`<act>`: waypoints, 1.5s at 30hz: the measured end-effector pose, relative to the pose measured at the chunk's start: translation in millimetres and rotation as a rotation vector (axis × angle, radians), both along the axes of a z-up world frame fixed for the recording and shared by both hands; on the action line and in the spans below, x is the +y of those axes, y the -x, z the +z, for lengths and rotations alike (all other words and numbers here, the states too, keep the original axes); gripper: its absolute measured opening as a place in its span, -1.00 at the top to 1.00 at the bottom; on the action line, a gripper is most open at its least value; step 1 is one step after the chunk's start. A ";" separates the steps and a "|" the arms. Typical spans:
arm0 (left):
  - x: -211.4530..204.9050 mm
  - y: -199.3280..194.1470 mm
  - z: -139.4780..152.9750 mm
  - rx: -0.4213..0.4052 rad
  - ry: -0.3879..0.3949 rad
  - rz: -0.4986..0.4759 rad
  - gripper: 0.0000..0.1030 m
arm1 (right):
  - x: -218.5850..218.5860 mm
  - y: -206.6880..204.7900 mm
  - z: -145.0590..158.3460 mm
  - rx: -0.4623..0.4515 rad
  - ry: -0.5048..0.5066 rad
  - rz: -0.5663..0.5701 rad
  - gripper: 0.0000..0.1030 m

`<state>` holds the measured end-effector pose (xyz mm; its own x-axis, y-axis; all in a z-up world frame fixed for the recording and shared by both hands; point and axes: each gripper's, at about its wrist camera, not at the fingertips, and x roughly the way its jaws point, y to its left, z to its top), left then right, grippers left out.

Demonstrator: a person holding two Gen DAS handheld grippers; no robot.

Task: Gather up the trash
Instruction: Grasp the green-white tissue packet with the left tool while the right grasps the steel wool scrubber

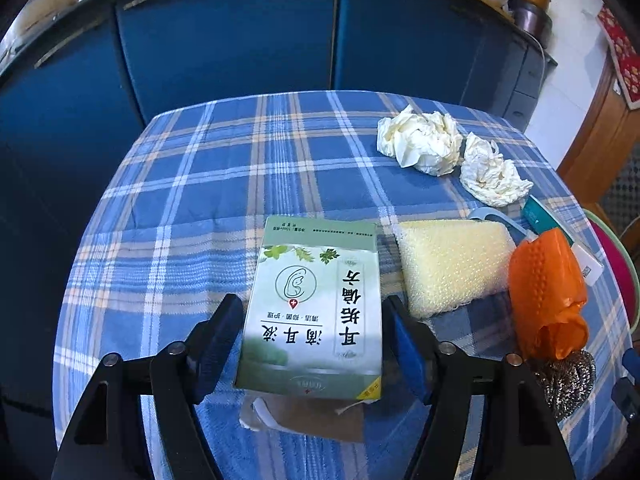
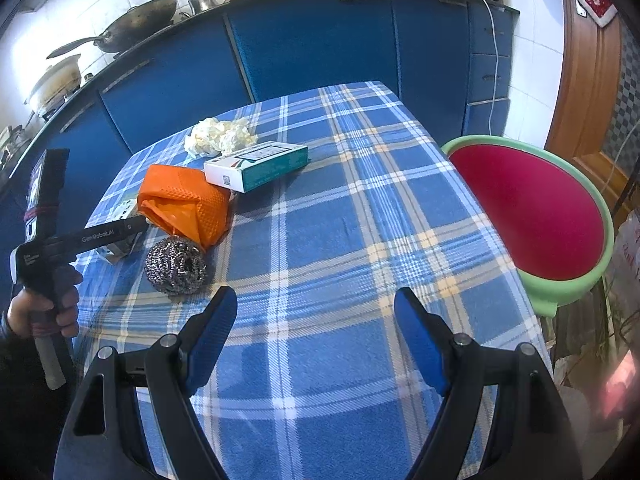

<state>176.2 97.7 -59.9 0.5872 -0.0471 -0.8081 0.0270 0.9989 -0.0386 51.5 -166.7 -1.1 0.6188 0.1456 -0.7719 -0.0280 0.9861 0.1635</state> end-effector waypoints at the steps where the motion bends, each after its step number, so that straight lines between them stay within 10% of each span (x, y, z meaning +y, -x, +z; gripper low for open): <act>1: -0.1 0.5 0.7 -0.011 0.000 -0.001 -0.17 | 0.1 -0.1 -0.5 0.003 -0.001 0.000 -0.58; 33: 32.7 78.5 21.5 -0.072 0.091 0.178 -0.15 | 95.8 -39.2 -14.8 0.050 -0.057 0.274 -0.57; 45: 39.2 86.6 23.5 -0.089 0.114 0.208 -0.15 | 102.5 -37.0 -18.0 0.031 -0.006 0.281 0.00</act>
